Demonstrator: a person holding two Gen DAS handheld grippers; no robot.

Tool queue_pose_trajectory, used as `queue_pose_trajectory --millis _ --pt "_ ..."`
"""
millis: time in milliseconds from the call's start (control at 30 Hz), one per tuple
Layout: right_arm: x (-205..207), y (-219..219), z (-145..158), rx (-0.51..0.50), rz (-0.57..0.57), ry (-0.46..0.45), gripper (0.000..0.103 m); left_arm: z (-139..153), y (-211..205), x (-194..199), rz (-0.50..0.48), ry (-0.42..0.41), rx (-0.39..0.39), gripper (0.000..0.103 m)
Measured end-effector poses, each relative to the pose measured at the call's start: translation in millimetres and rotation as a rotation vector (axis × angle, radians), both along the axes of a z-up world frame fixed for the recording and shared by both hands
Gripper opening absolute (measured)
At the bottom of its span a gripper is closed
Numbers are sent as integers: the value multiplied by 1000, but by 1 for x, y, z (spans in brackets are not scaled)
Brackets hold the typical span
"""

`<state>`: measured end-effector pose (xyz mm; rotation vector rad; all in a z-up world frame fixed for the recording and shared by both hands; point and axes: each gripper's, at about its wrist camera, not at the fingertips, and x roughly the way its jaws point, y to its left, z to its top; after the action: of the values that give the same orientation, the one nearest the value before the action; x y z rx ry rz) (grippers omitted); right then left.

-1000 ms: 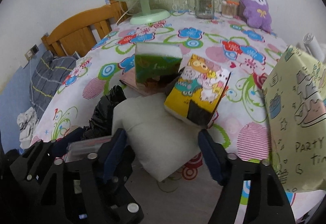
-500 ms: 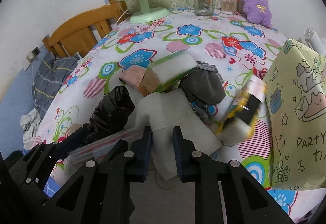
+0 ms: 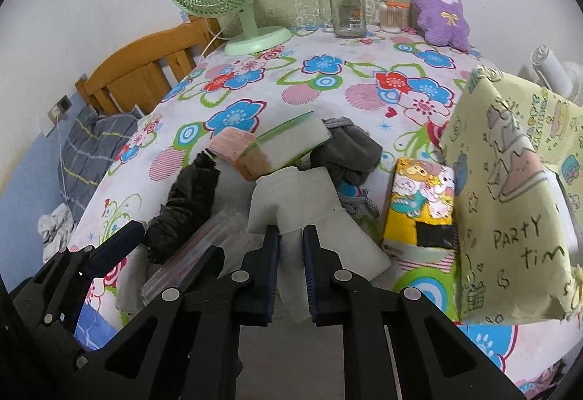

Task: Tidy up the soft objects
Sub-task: 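Grasp the white cloth with the right gripper while the left grasps the straw bag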

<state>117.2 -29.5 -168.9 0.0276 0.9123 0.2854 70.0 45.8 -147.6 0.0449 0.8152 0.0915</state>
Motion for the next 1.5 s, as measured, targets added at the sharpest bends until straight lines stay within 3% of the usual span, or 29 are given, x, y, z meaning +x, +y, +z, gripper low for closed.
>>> queue_pose_trajectory --millis 333,633,733,867,1100,1500 --pt "-9 -10 6 17 -9 -23 16 8 -10 -9 -5 -37 29 68" --pt "-11 -24 -1 11 -36 4 16 -2 -20 -8 -42 4 -8 64" --pt "-8 -25 -7 12 -40 30 16 -11 -19 -1 -43 42 -39 57" --pt "-6 -20 -10 -6 -29 32 16 -17 -15 6 -27 60 -26 52" --pt "0 -15 -11 -8 -29 41 16 -17 -10 11 -34 64 -39 19" --pt "-2 -15 -3 -3 -35 21 16 -6 -11 11 -53 53 -71 8"
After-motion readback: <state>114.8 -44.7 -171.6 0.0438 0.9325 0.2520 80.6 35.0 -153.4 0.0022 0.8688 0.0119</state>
